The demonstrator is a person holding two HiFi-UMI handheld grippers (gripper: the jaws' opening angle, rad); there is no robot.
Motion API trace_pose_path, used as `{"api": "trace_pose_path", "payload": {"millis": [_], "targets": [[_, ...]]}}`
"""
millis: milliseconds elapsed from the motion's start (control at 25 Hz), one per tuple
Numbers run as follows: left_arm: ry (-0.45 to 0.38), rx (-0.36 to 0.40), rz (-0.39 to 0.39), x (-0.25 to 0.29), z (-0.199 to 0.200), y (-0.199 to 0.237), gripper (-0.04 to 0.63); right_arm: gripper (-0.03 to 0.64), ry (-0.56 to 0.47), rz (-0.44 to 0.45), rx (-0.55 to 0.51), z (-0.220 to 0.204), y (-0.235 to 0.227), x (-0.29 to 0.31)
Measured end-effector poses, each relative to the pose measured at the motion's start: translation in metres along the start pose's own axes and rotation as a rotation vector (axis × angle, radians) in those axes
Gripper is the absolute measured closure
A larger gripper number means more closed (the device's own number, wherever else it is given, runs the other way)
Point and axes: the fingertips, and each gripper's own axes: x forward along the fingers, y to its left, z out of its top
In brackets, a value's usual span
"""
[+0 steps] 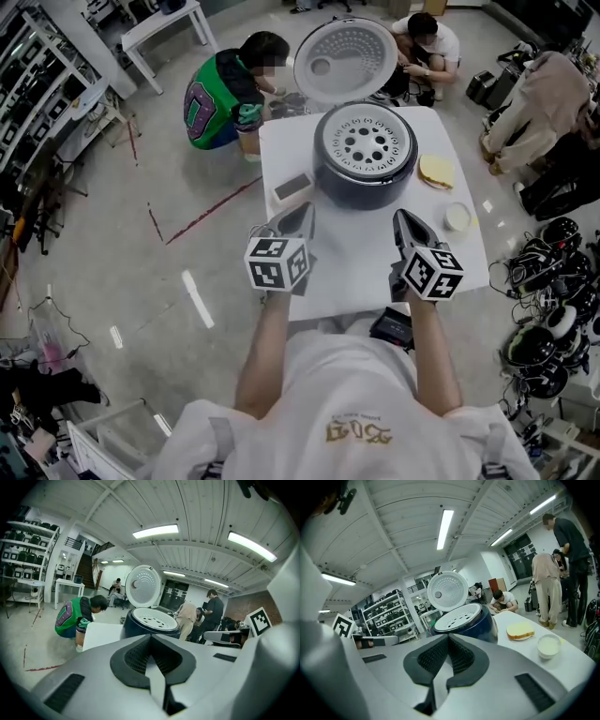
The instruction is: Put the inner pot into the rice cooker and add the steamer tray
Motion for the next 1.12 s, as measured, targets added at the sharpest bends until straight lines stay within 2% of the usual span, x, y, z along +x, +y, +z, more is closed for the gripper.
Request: {"api": "trace_pose_path", "payload": {"millis": [240,400,800,1120], "targets": [[-0.005,-0.004,0.001,-0.003,0.000,0.001,0.581,0.606,0.012,-0.004,-0.017,-0.002,0.003,-0.001],[-0.043,-0.009,-0.018,-0.007,0.004,-0.001,0.581,0.606,0.023,0.009,-0.047,-0.005,0.009,-0.002],[-0.027,-0.017,-0.006,-0.014,-0.001,0.008,0.581,0.607,0.029,0.027,-0.078,-0.007,0.021,-0.002],[-0.026,-0.022,-0.008,-0.017,-0.005,0.007,0.581,0.606,0.025,0.016,-0.064,-0.010,0.019,-0.007]]}}
